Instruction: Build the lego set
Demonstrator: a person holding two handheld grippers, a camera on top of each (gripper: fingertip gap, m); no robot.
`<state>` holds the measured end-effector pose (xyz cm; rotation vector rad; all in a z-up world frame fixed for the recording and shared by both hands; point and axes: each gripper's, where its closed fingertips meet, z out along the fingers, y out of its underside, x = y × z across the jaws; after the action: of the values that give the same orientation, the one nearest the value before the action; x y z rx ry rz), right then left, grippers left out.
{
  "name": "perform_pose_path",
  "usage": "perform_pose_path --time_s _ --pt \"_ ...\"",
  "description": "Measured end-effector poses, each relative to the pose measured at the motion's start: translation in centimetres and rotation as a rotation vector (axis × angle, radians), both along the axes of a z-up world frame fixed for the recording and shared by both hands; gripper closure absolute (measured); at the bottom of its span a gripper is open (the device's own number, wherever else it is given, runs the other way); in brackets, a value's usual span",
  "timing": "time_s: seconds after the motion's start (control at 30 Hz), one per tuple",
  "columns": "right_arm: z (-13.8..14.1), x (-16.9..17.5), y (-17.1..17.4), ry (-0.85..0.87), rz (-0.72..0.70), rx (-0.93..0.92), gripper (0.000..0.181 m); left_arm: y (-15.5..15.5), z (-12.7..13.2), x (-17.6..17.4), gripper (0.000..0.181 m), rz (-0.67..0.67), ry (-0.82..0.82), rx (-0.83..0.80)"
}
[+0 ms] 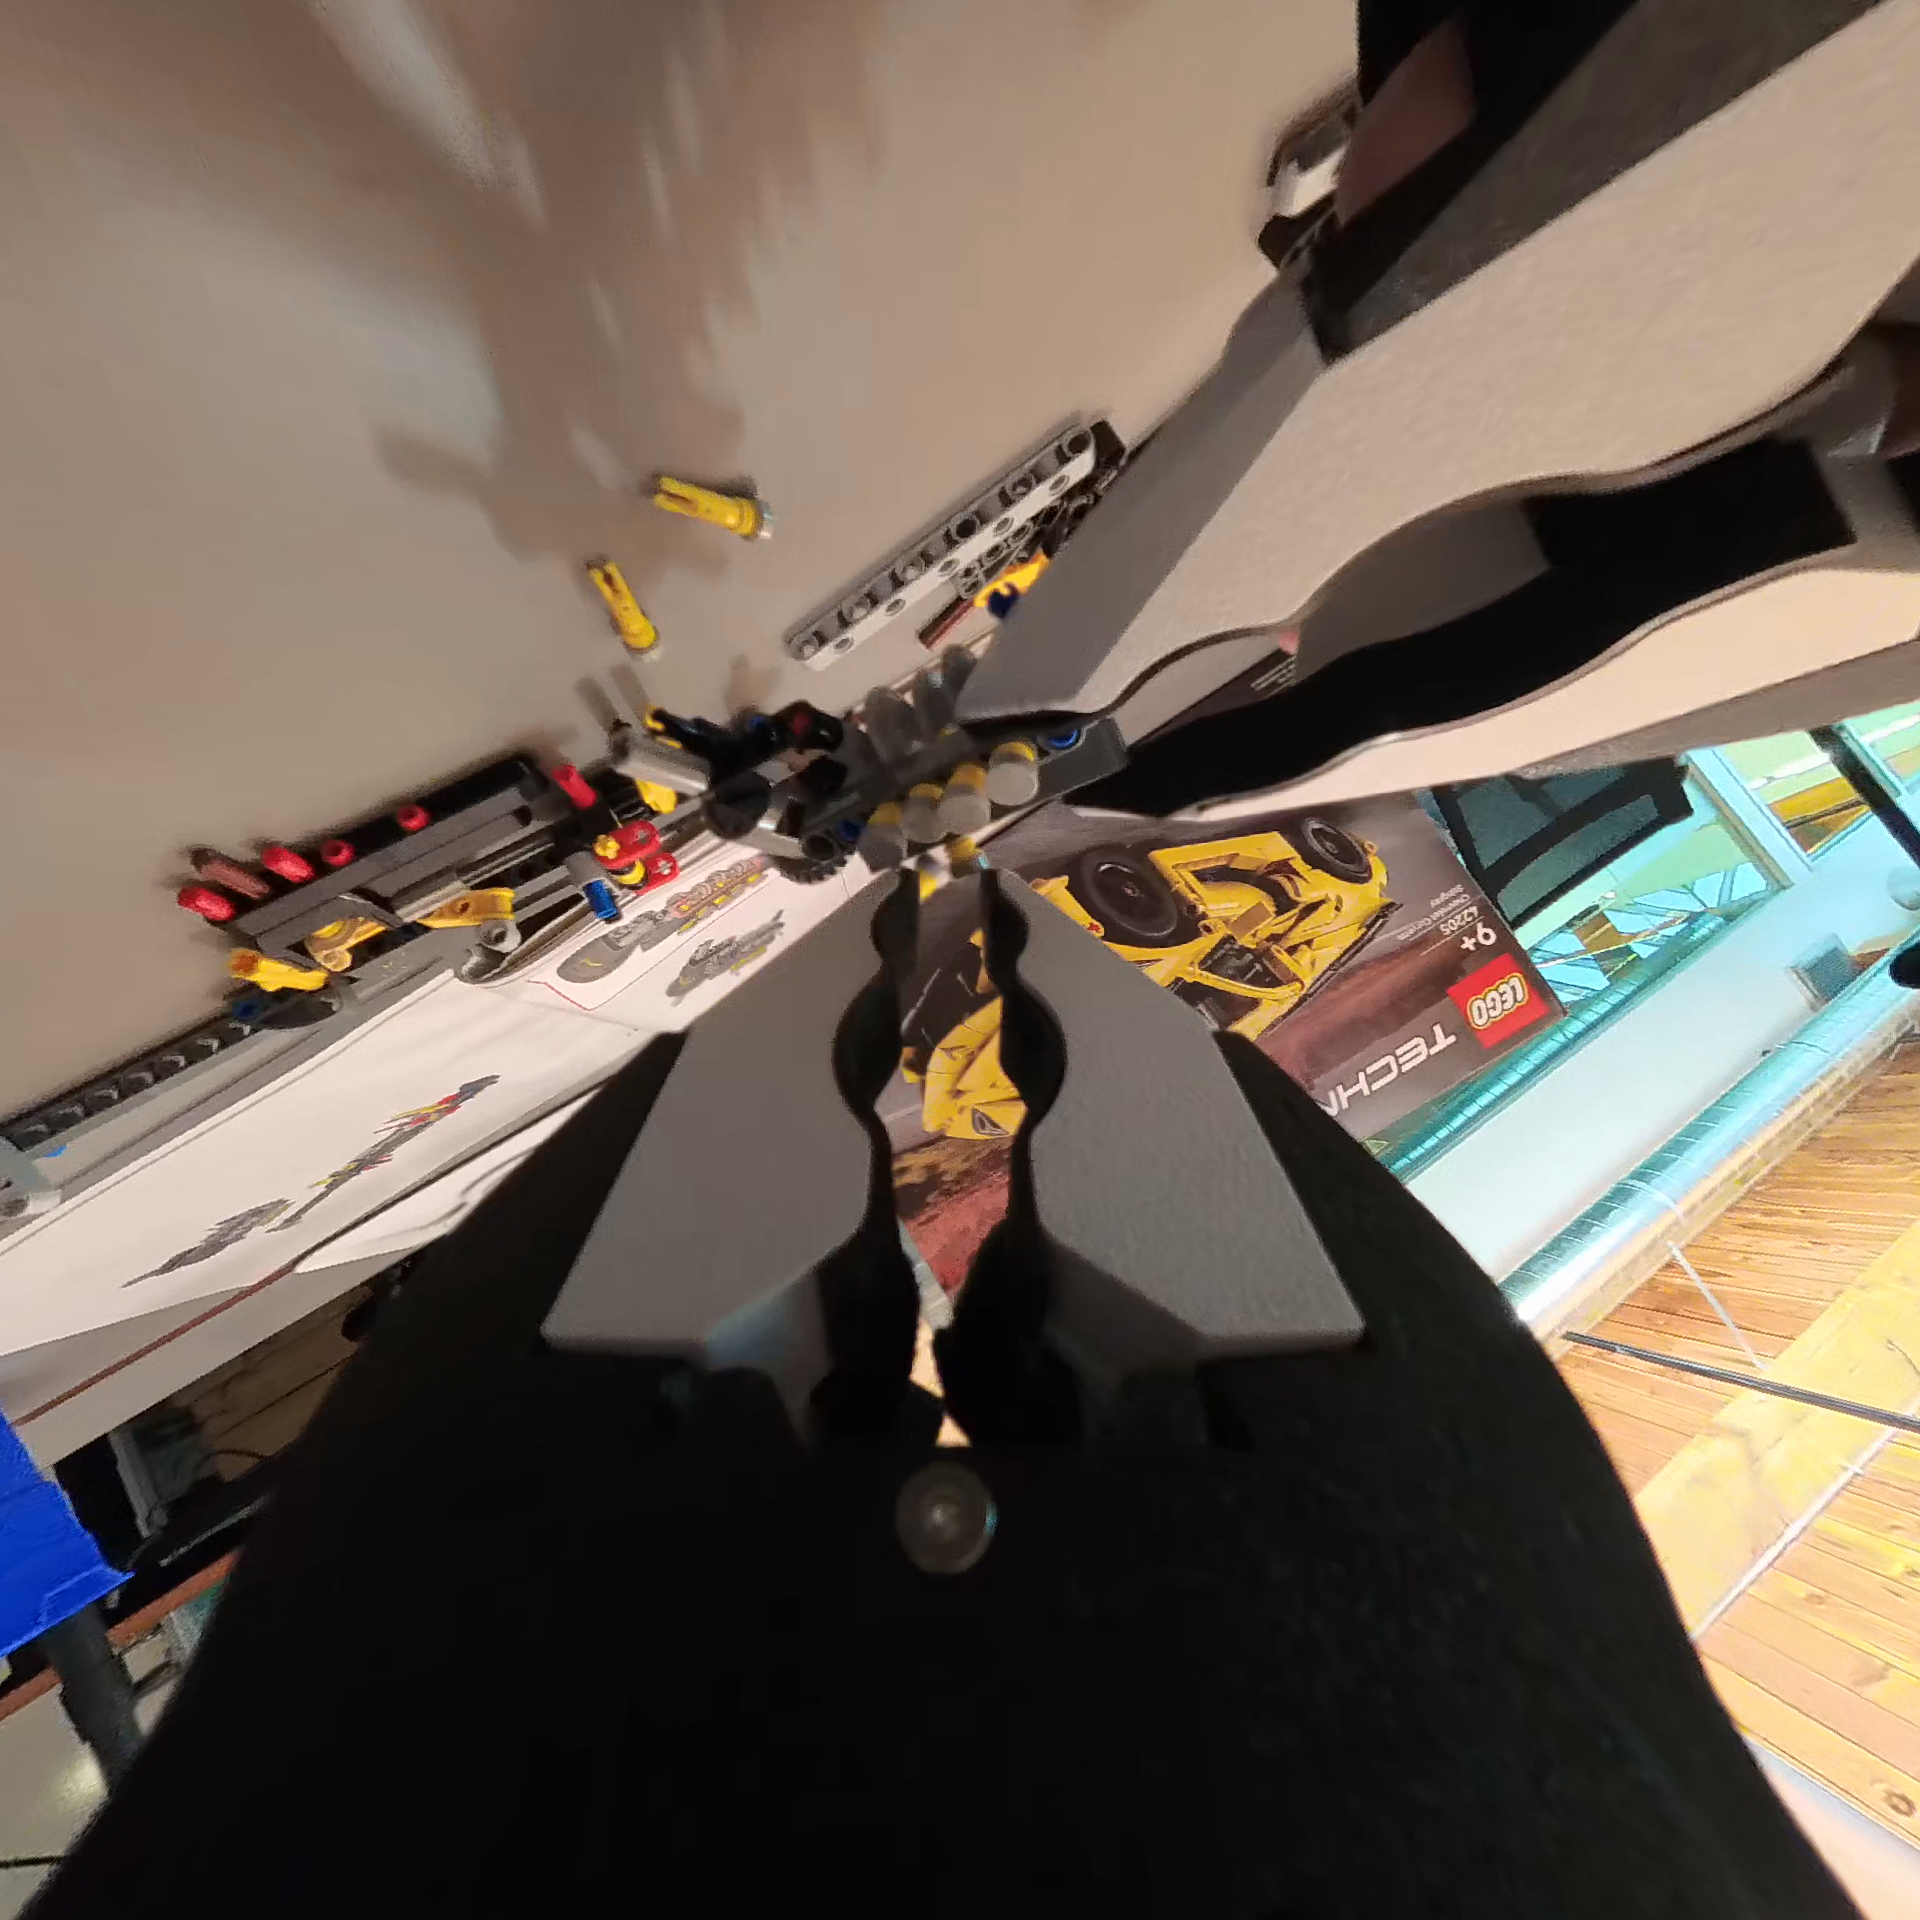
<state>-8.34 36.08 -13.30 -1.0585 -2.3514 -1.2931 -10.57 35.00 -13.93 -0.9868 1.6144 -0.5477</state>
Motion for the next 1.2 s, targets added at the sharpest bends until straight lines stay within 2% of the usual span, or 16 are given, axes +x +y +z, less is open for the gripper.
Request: perform_pose_path --time_s 0.2,0.27,0.33,0.43,0.53,0.6,0.67,0.77,0.87,0.97,1.07,1.2 --pt "0.7 0.3 0.1 0.007 0.025 0.033 0.181 0.4 -0.4 -0.1 0.157 0.014 0.020 0.017" --pt "1.5 1.7 0.1 0.075 -0.051 0.014 0.181 1.3 -0.6 -0.4 0.157 0.051 0.029 0.047" --pt "2.1 4.2 0.1 0.237 -0.234 -0.034 0.181 2.6 -0.8 -0.8 0.157 0.105 0.043 0.049" --pt "0.6 8.1 -1.7 0.648 -0.676 -0.221 0.172 4.7 -0.6 -1.3 0.158 0.201 0.039 0.020" --pt "-2.3 8.0 -5.3 1.174 -1.099 -0.522 0.163 5.2 -0.5 -1.5 0.158 0.218 0.028 -0.038" --pt "-3.5 7.0 -7.2 1.425 -1.214 -0.685 0.163 4.7 -0.3 -1.3 0.158 0.195 0.017 -0.071" --pt "-4.7 7.7 -8.1 1.490 -1.165 -0.686 0.155 4.1 -0.2 -1.1 0.158 0.164 0.009 -0.114" --pt "-5.8 8.4 -8.4 1.535 -0.958 -0.671 0.152 3.4 -0.3 -0.9 0.158 0.122 0.012 -0.143" --pt "-6.7 7.2 -8.7 1.548 -0.840 -0.769 0.152 2.0 0.1 -0.9 0.158 0.046 -0.010 -0.149" --pt "-7.8 5.5 -9.2 1.493 -0.794 -0.836 0.153 1.3 0.1 -0.8 0.157 0.007 -0.015 -0.140" --pt "-8.0 5.2 -8.6 1.458 -0.747 -0.737 0.172 1.3 -0.3 -0.7 0.157 0.006 0.001 -0.133" --pt "-8.0 5.1 -8.4 1.497 -0.720 -0.674 0.174 1.3 -0.5 -0.7 0.157 0.002 0.009 -0.145"
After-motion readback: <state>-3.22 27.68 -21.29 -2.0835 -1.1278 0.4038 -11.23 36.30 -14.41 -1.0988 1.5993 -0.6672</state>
